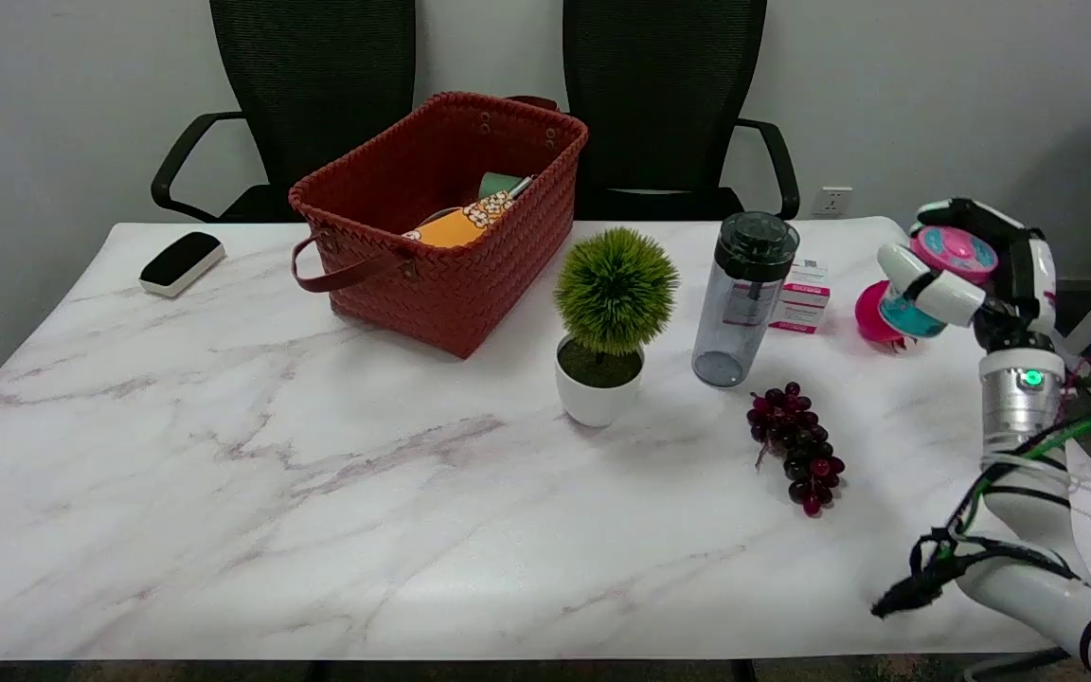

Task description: Place the pink gum jar into the brown storage basket.

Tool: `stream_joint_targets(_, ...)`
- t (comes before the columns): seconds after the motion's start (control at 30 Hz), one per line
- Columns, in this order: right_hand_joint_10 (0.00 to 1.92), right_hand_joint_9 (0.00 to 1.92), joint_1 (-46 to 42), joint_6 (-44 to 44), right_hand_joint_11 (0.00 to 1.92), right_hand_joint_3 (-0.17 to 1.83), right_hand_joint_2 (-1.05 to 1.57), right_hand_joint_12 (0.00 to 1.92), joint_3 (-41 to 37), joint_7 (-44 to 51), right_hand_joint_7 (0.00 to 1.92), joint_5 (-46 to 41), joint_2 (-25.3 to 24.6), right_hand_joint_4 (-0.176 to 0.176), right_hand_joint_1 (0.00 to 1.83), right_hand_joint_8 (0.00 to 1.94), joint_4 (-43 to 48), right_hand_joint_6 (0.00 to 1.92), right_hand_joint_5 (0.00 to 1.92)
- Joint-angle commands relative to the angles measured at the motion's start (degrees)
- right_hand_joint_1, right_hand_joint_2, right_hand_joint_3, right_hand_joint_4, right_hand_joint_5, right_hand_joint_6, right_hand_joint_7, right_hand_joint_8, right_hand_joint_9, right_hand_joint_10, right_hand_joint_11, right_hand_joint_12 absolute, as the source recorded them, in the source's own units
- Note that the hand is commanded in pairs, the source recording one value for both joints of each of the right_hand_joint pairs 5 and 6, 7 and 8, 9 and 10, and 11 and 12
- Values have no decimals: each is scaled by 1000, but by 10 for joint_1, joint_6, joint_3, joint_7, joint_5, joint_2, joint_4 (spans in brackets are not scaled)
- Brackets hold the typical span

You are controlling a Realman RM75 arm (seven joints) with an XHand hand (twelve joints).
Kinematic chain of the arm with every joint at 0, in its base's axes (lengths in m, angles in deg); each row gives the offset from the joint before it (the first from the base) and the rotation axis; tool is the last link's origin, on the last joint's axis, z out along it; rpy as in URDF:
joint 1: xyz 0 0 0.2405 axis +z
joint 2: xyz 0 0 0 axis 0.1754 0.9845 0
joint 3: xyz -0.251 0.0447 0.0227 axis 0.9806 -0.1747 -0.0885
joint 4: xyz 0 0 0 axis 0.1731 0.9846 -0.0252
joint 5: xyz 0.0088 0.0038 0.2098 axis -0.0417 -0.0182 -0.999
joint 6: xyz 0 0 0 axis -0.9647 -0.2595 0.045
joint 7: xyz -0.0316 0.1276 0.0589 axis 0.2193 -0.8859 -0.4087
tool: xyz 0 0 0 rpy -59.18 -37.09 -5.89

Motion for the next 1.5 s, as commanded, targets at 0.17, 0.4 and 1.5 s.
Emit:
stream_joint_targets(0.17, 1212, 1212, 121, 145, 976, 510, 945, 976, -61, 1, 1246, 108, 29, 0, 1347, 1246, 80, 885, 885)
stream_joint_targets(0.4, 1208, 1208, 167, 213, 971, 509, 948, 971, -79, 1, 1242, 128, 46, 0, 1349, 1242, 96, 873, 873)
stream_joint_targets(1.5, 1157, 1157, 482, 404, 902, 525, 874, 902, 178, 1, 1203, 154, 8, 0, 1353, 1203, 67, 825, 825)
